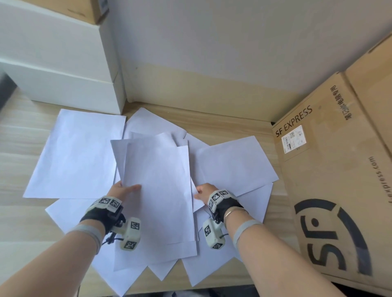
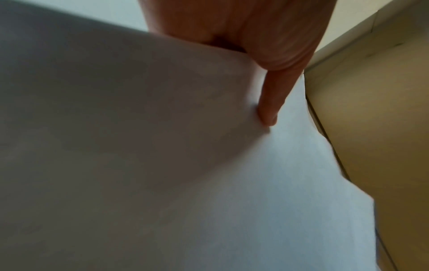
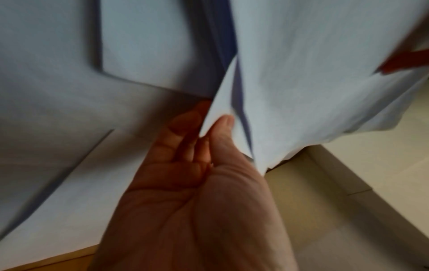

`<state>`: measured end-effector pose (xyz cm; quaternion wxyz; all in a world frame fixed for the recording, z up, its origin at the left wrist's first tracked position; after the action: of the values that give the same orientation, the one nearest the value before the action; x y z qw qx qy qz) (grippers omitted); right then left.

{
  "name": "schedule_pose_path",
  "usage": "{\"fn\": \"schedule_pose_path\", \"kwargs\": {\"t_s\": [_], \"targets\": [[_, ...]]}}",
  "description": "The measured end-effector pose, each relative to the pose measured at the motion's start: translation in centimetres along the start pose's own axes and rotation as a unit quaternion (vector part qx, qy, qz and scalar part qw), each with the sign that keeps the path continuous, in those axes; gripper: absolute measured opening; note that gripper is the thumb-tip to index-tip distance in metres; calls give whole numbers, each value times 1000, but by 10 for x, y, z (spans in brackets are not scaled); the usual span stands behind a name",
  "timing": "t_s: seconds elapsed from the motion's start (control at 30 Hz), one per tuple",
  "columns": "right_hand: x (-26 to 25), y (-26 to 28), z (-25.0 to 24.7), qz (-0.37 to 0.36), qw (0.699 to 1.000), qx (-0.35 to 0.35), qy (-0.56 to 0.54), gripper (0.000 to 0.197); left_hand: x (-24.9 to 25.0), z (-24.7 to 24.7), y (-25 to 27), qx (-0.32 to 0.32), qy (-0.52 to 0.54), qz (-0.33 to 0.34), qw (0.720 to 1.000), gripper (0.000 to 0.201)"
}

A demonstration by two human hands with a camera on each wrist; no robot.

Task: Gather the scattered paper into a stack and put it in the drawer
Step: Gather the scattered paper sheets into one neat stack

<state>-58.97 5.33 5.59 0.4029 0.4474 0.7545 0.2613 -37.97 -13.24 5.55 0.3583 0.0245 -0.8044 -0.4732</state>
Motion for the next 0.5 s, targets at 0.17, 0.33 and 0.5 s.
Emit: {"fn": "schedule_pose_path", "kwargs": {"t_s": [0.17,0.33,0.5], "targets": [[-11,8,3,38,998,24,-35,57,9,-1,5,10,-3,22,1000,38],[-26,4,-24,-42,970,95,-220,43,41,-9,17,25,16,94,995,40],[-55,11,-55,-68,856,48,-510,54,86,-28,34,43,39,172,983,43]]}}
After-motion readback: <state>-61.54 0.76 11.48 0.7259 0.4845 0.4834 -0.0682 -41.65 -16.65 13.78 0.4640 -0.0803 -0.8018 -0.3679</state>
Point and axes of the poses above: each hand's wrist, its own y-axis away from the middle knuckle, its own z-axis out of the palm, x = y × z, the point moved 9 cm from there along -y, towards the middle knuckle, and after that the axes turned 10 degrees about -y, right-handed, at the moved point
